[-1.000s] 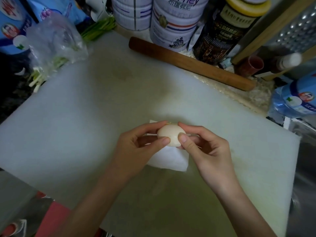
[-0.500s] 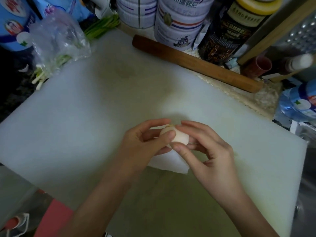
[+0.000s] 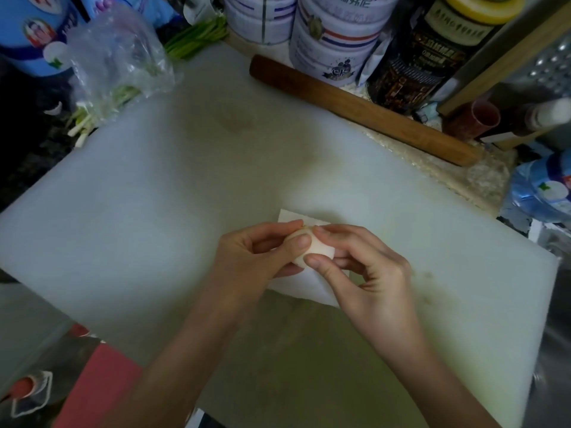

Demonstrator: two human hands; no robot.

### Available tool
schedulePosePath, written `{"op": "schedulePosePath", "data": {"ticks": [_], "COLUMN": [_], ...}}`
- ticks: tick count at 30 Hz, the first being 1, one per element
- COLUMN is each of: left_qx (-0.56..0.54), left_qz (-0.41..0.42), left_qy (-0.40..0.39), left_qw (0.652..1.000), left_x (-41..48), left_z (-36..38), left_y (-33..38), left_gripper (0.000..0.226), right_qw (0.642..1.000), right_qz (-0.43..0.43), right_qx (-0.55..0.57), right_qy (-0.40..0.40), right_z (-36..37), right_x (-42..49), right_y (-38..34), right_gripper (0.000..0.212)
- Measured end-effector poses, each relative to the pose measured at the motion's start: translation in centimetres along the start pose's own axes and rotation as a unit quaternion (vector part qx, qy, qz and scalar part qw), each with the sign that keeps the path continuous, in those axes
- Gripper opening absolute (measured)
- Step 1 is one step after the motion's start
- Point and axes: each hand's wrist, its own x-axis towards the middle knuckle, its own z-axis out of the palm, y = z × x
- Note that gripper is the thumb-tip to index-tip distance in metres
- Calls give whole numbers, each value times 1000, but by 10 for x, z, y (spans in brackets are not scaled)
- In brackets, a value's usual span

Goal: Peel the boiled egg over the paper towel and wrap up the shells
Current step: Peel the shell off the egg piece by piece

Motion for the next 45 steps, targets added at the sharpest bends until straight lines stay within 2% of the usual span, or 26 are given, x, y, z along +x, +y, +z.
{"op": "schedulePosePath", "data": {"ticks": [6, 9, 11, 13, 15, 17, 20, 23, 26, 28, 31, 35, 41, 45], "left_qx": [0, 2, 55, 107, 120, 120, 78, 80, 72, 74, 98, 107, 128, 139], "left_qz": [6, 14, 43, 66, 61, 44, 15, 21, 24, 29, 55, 79, 90, 102], "left_qy": [4, -19, -25, -21, -13, -6, -15, -17, -20, -33, -35, -23, -5, 10], "left_qw": [1000, 1000, 997, 992, 991, 992, 997, 996, 997, 996, 993, 991, 988, 985], "left_x": [-6, -8, -9, -9, -9, -7, -9, -12, -12, -12, -11, -9, -9, -7], "left_z": [-4, -4, -8, -11, -14, -16, -18, -17, -14, -14, -12, -12, -14, -12], "left_y": [-2, 2, 4, 6, 5, 4, 2, -2, -3, -3, -3, -5, -7, -7], "left_gripper": [30, 39, 43, 37, 37, 36, 47, 53, 44, 38, 35, 36, 27, 35], "right_qw": [1000, 997, 987, 975, 976, 980, 982, 989, 999, 993, 981, 972, 958, 953], "right_qz": [1, 48, 103, 143, 155, 154, 136, 112, 23, -47, -99, -127, -143, -147], "right_qx": [12, 52, 119, 168, 151, 127, 130, 92, -27, -105, -162, -194, -246, -264], "right_qy": [-17, -14, 14, 25, 5, -7, 1, 1, -4, 3, 27, 32, -20, -21], "right_z": [2, -1, -4, -5, -2, 1, 0, -2, -5, -7, -8, -7, -7, -7], "right_x": [1, 3, 6, 10, 11, 10, 10, 8, 5, 4, 2, 1, 5, 9], "right_y": [-6, -12, -15, -15, -16, -16, -17, -18, -24, -27, -28, -29, -32, -31], "right_gripper": [25, 29, 24, 13, 5, 8, 12, 14, 12, 11, 9, 7, 12, 13]}}
